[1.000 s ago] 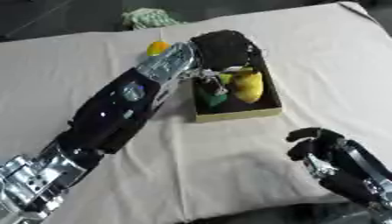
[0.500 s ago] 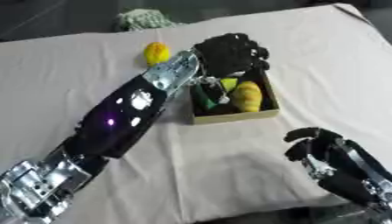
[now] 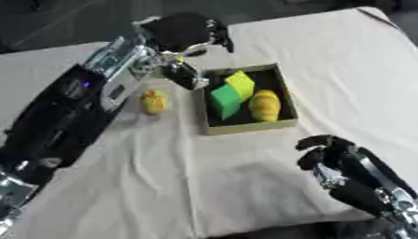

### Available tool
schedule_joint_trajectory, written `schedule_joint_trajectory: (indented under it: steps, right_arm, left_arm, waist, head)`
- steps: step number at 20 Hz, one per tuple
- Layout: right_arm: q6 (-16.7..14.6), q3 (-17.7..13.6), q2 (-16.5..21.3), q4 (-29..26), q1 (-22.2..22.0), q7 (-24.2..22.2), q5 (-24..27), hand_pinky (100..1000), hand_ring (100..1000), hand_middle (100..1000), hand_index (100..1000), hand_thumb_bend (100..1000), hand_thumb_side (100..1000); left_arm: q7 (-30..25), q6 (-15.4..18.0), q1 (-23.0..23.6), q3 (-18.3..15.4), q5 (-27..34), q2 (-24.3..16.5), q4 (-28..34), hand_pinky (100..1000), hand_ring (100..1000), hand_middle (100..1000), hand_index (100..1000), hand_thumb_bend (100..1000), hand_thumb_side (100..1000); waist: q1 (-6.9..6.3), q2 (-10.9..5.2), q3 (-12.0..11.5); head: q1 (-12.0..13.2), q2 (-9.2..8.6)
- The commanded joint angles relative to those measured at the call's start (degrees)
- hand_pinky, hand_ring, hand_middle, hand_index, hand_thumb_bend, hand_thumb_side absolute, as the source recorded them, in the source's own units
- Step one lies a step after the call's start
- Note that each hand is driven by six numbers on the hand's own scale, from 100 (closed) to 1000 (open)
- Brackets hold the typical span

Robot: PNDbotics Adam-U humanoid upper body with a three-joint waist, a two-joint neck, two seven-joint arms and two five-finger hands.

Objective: Pick up objects on the table and place them in the box.

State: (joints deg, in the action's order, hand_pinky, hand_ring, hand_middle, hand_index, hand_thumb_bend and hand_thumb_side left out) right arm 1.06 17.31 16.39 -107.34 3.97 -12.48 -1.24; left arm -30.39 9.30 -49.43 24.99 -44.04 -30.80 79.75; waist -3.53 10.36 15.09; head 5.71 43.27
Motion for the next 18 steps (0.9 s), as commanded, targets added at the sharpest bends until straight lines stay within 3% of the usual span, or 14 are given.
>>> schedule_joint_trajectory:
  steps: [1, 4, 12, 18]
  right_arm:
    - [-0.17, -0.5, 1.01, -0.56, 0.27, 0.36, -0.53, 617, 617, 682, 747, 100, 365]
    - [-0.23, -0.51, 0.91, -0.58, 0.25, 0.38, -0.5, 616, 617, 682, 747, 100, 369]
    - [-0.13, -0.54, 0.77, -0.63, 0.19, 0.47, -0.38, 616, 617, 682, 747, 100, 376]
    - [-0.09, -0.47, 0.67, -0.63, 0.22, 0.46, -0.32, 616, 617, 682, 747, 100, 378]
  left_arm:
    - [-6.17, -2.31, 0.32, -2.09, 3.1, -2.96, -2.49, 763, 709, 690, 789, 246, 213]
    - [-7.64, -2.86, 1.23, -3.12, 2.61, -2.69, -6.5, 759, 708, 689, 785, 241, 203]
    - [-5.0, -2.53, 1.55, -5.36, -3.02, -0.16, -15.69, 756, 706, 694, 788, 255, 193]
    - [1.62, -2.19, 1.94, -5.97, -6.64, 0.92, -17.8, 748, 699, 689, 785, 270, 143]
  waist:
    - [0.11, -1.12, -0.2]
    - [0.22, -1.12, -0.25]
    - [0.54, -0.94, 0.0]
    - [0.52, -0.92, 0.13]
  head:
    - [-0.46, 0.23]
    - [-0.58, 0.22]
    - [-0.47, 0.52]
    - [-0.6, 0.53]
